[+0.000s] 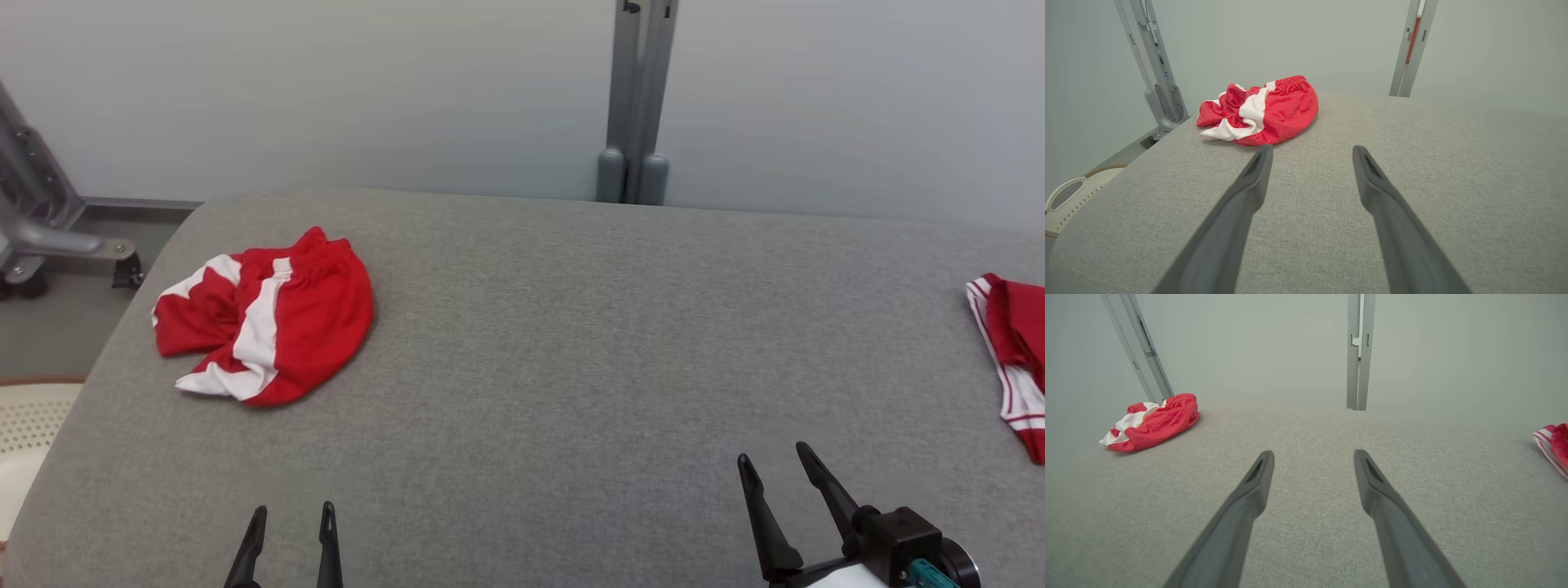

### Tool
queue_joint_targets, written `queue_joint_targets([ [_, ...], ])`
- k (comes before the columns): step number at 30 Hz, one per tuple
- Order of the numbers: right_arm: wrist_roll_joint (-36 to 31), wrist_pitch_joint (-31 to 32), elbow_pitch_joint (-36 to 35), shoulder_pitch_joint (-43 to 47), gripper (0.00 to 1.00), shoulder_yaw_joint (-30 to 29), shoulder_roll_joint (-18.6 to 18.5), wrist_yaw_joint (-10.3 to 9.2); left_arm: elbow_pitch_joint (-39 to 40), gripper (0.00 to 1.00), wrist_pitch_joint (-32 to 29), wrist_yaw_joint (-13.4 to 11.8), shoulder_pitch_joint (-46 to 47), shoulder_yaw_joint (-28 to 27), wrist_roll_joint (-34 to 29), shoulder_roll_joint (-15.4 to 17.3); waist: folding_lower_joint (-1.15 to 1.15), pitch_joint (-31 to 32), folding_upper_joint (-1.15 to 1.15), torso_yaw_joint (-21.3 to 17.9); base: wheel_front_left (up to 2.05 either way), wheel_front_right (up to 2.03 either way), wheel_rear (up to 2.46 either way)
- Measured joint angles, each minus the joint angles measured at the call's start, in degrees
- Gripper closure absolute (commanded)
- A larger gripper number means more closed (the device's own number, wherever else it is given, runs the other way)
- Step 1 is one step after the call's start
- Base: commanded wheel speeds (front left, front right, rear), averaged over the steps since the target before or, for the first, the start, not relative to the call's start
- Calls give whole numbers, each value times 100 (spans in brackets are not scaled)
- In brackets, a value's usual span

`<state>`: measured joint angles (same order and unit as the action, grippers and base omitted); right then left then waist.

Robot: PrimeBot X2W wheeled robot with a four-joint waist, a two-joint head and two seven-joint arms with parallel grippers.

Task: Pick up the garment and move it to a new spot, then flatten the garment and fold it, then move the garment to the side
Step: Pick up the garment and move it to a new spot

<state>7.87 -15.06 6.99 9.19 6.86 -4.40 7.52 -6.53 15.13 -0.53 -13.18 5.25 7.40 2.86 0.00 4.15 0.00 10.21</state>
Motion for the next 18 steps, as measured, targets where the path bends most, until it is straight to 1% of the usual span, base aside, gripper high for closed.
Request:
queue_joint_targets([
  [11, 3, 0, 9, -42, 0, 63, 37, 0, 86, 0, 0, 36, 1, -190, -88, 0, 0, -67, 0, 898, 0, 0, 0],
  [18, 7, 0, 10, -72, 0, 68, 51, 0, 123, 0, 0, 51, -2, -255, -91, 1, 0, -85, 0, 1331, 0, 0, 0],
])
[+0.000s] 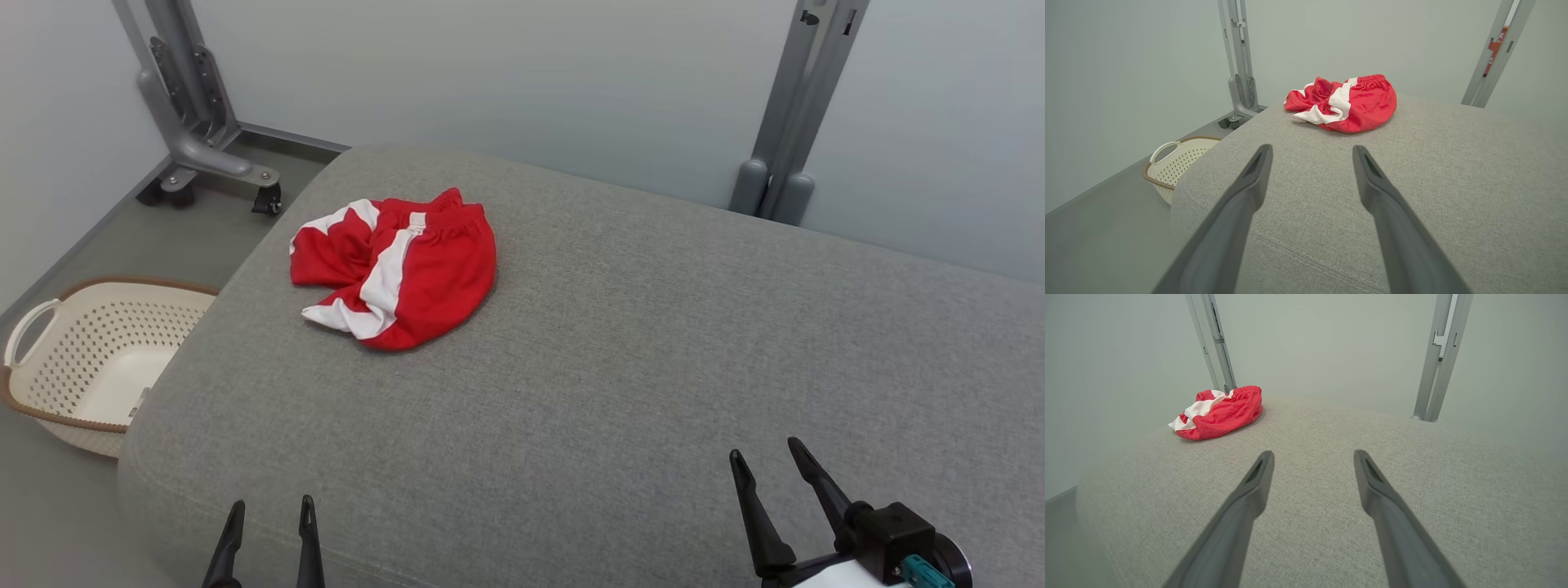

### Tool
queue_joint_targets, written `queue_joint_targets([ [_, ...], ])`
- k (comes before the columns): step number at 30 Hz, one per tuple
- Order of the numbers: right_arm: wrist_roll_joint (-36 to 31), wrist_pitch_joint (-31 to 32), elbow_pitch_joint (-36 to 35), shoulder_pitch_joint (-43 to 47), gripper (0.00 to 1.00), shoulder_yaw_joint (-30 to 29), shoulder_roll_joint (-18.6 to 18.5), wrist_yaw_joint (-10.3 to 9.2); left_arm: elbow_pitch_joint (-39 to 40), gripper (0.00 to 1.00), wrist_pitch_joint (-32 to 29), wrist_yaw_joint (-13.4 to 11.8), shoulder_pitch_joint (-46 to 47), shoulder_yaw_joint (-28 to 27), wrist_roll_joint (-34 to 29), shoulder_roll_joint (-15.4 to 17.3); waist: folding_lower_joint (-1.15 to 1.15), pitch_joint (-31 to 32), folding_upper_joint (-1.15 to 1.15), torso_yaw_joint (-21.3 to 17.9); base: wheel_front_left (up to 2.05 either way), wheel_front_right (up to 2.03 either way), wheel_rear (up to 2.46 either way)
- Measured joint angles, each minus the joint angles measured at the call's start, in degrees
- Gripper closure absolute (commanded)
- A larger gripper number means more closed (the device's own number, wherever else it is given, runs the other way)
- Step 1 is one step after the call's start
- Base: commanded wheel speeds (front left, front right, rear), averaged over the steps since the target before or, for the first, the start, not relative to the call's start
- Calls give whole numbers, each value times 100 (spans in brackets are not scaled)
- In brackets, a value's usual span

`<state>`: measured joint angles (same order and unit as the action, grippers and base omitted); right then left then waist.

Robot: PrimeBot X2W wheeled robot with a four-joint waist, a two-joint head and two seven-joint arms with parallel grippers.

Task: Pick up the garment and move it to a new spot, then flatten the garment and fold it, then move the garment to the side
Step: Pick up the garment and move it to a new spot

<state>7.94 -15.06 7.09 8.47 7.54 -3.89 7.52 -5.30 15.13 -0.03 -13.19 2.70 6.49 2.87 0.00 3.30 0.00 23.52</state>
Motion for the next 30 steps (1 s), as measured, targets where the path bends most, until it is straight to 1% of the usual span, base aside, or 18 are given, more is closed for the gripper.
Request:
queue_joint_targets([
  [10, -1, 0, -31, 6, 0, -71, 13, 0, 33, 0, 0, 2, 3, -10, 0, 0, 0, -36, 0, 358, 0, 0, 0],
  [14, -4, 0, -43, 8, 0, -69, 8, 0, 90, 0, 0, 2, 7, 0, 0, 0, 0, -100, 0, 417, 0, 0, 0],
  [18, -11, 0, -58, -1, 0, -46, -73, 0, 163, 0, 0, 11, 152, -25, 33, 0, 0, -202, 0, 423, 0, 0, 0],
  [22, -68, 0, -104, -174, 0, -14, -275, 0, 283, 0, -1, 60, 509, -75, 52, 1, 0, -403, 0, 391, 0, 0, 0],
  [25, -119, 0, -172, -316, 0, -42, -472, 0, 349, 0, 0, 113, 956, -59, 65, 2, 0, -637, 0, 349, 0, 0, 0],
  [30, -178, 0, -271, -554, 0, -118, -825, 0, 302, 0, 0, 316, 1989, -60, 97, 5, 0, -1179, 0, 242, 0, 0, 0],
])
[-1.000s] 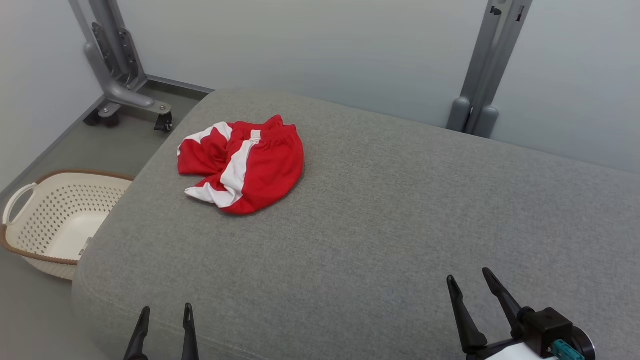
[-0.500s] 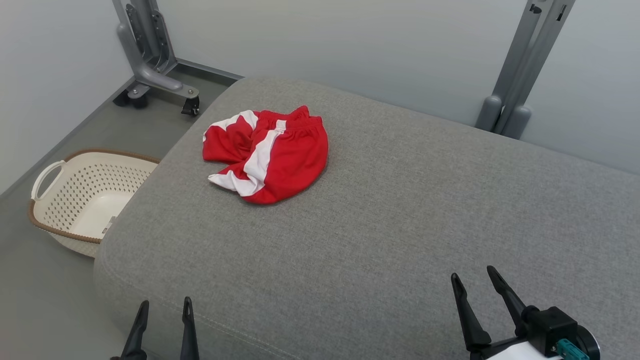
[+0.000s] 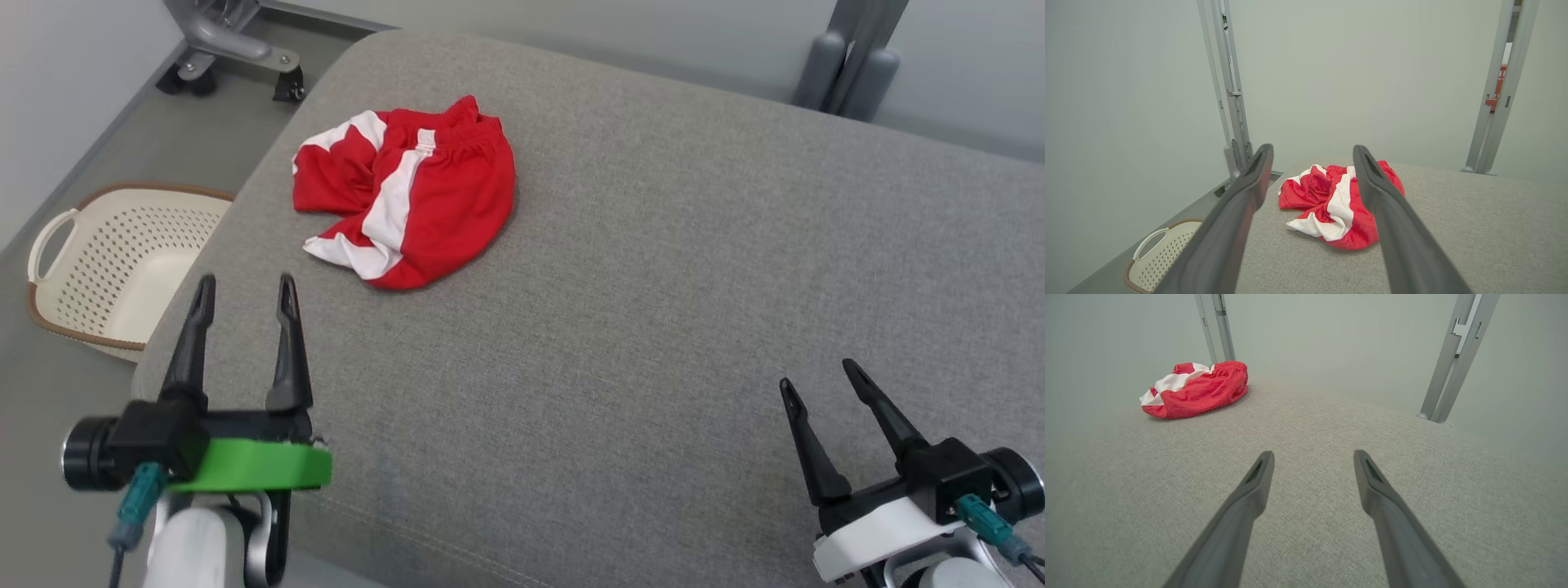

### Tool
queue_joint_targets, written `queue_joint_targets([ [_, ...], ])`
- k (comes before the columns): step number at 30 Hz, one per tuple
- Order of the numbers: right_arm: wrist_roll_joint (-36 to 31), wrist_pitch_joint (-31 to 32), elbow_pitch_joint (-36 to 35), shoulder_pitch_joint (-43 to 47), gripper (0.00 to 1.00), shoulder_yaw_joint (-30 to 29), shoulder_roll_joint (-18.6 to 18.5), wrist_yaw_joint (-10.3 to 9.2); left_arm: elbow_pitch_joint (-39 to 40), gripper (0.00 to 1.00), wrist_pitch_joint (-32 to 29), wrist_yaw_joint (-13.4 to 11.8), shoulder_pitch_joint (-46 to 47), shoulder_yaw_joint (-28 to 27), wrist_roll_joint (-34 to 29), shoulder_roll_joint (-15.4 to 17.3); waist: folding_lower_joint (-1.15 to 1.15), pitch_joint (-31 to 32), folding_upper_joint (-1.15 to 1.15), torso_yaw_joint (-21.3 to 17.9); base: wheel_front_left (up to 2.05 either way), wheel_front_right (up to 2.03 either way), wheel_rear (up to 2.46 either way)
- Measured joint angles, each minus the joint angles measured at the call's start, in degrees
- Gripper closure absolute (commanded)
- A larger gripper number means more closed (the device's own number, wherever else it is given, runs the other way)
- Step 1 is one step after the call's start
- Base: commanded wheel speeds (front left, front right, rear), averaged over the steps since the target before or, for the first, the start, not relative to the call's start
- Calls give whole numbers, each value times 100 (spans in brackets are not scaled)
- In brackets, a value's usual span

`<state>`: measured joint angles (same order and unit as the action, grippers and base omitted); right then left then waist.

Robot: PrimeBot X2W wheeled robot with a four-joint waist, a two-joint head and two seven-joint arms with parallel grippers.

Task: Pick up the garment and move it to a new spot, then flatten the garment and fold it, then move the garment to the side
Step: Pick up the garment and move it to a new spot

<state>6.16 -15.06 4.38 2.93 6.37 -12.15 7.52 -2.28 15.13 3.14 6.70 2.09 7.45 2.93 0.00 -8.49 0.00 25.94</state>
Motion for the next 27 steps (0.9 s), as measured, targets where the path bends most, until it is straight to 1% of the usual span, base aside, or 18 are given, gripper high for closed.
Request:
queue_joint_targets([
  [5, -37, 0, -113, -303, 0, -52, -316, 0, -459, 0, 1, 256, 1216, -119, 224, 2, 0, -577, 0, -122, 0, 0, 0],
  [7, -54, 0, -144, -442, 0, -74, -417, 0, -955, 0, 3, 343, 1749, -114, 321, 52, 0, -825, 0, -183, 0, 0, 0],
  [9, -63, 0, -172, -539, 0, -70, -481, 0, -1549, 0, -3, 387, 2224, -20, 438, 181, 0, -1033, 0, -243, 0, 0, 0],
  [11, -74, 0, -208, -632, 0, -78, -506, 0, -2205, 0, -279, 401, 2828, 48, 712, 333, 0, -1250, 0, -319, 0, 0, 0],
  [13, -78, 0, -237, -688, 0, -81, -521, 0, -2696, 0, -604, 416, 3347, 151, 951, 503, -1, -1426, 0, -395, 0, 0, 0],
  [15, -87, 0, -257, -733, 0, -81, -521, 0, -3181, 0, -1102, 416, 3784, 404, 1352, 697, 0, -1597, 0, -492, 0, 0, 0],
  [20, -94, -1, -328, -827, 0, -118, -521, 0, -3816, 0, -2033, 417, 4258, 975, 2475, 1065, 0, -1907, 0, -748, 0, 0, 0],
  [24, -98, -5, -400, -892, 0, -125, -527, 0, -4324, 0, -2402, 422, 4433, 1221, 2941, 1354, -1, -2118, 0, -936, 0, 0, 0],
  [27, -112, -16, -433, -939, 0, -109, -526, 0, -4709, 0, -2544, 422, 4496, 1360, 3176, 1418, -1, -2224, 0, -1077, 0, 0, 0],
])
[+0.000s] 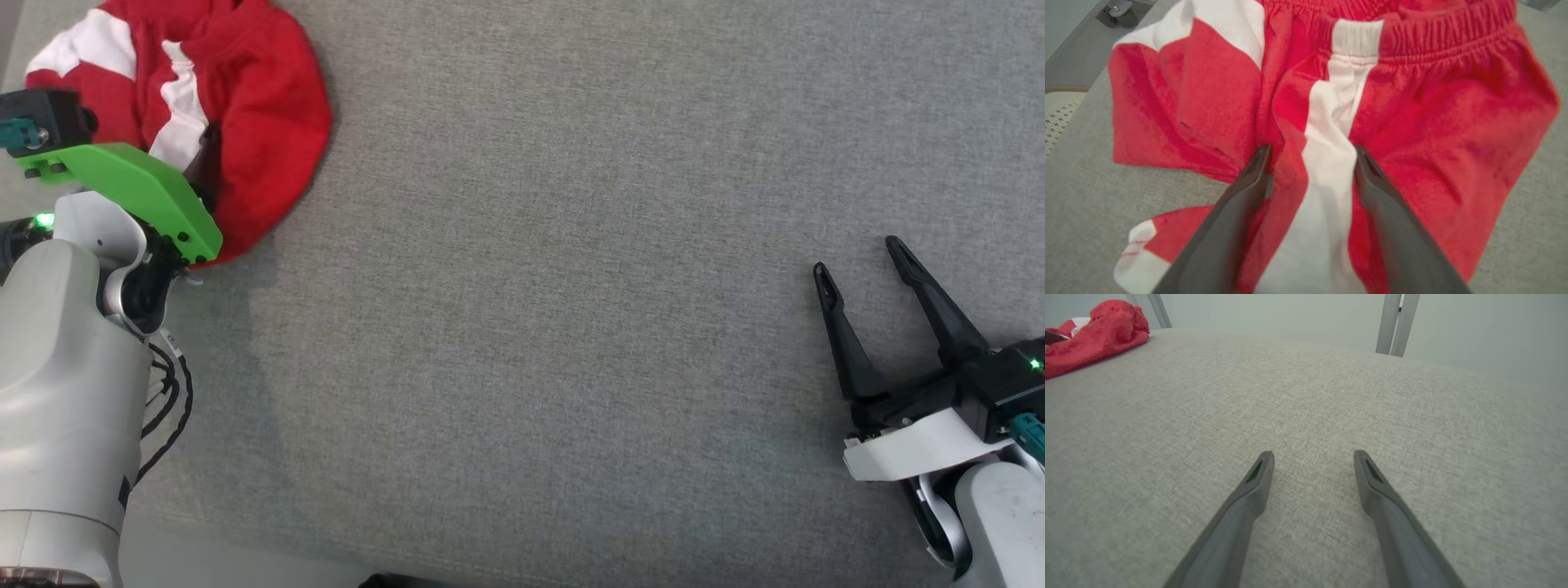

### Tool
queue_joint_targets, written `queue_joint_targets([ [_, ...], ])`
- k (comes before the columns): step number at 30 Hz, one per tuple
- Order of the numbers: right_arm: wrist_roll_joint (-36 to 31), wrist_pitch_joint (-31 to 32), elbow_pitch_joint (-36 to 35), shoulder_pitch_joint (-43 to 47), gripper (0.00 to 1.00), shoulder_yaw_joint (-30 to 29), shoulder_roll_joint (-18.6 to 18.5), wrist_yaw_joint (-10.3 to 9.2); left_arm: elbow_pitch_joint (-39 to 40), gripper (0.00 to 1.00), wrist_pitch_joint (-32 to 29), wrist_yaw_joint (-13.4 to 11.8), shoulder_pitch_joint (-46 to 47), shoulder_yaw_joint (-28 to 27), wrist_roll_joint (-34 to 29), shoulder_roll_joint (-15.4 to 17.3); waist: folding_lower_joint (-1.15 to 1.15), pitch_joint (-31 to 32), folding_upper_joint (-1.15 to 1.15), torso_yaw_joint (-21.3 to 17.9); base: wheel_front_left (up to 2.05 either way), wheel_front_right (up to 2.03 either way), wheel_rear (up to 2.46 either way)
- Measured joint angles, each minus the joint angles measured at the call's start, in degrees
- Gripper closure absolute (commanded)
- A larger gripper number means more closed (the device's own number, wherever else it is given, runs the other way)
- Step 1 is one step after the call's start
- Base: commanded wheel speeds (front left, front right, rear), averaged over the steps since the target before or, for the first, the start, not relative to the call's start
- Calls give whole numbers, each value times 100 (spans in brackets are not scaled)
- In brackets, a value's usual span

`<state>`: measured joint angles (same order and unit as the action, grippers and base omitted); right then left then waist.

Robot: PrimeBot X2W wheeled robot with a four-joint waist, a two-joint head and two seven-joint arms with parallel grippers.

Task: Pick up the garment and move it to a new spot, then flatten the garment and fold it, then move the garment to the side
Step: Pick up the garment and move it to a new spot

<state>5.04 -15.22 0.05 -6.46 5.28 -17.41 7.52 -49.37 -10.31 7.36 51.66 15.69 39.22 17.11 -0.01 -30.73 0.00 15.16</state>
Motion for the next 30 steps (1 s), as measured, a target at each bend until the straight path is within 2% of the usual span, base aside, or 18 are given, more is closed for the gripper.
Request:
queue_joint_targets([
  [1, -1, 0, -5, -16, 0, -2, 1, 0, -88, 62, 20, 0, 23, 54, 42, 10, 0, -29, 0, -46, 0, 0, 0],
  [2, -7, 0, -9, -31, 0, -4, 8, 1, -138, 100, 108, 0, 40, 70, 89, 19, 0, -49, 0, -83, 0, 0, 0],
  [9, -13, 0, 89, -64, 0, -15, 157, 0, 87, 100, 1360, 0, -61, 410, 508, 44, 0, 35, 0, -275, 0, 0, 0],
  [15, 76, 8, 279, -10, 0, 143, 526, 0, 748, 100, 2173, 1, -558, 844, 751, 208, 1, 511, 0, -364, 0, 0, 0],
  [19, 135, 8, 372, 54, 0, 238, 828, 0, 1233, 100, 2346, 1, -888, 939, 816, 332, 1, 937, 0, -460, 0, 0, 0],
  [23, 175, 9, 427, 267, 0, 219, 1050, 0, 1718, 100, 2377, -5, -1161, 1024, 840, 280, 1, 1363, 0, -607, 0, 0, 0],
  [30, 203, 9, 494, 575, 0, 222, 1202, 0, 2557, 100, 2184, -207, -1527, 1349, 905, -210, 1, 2043, 0, -1069, 0, 0, 0],
])
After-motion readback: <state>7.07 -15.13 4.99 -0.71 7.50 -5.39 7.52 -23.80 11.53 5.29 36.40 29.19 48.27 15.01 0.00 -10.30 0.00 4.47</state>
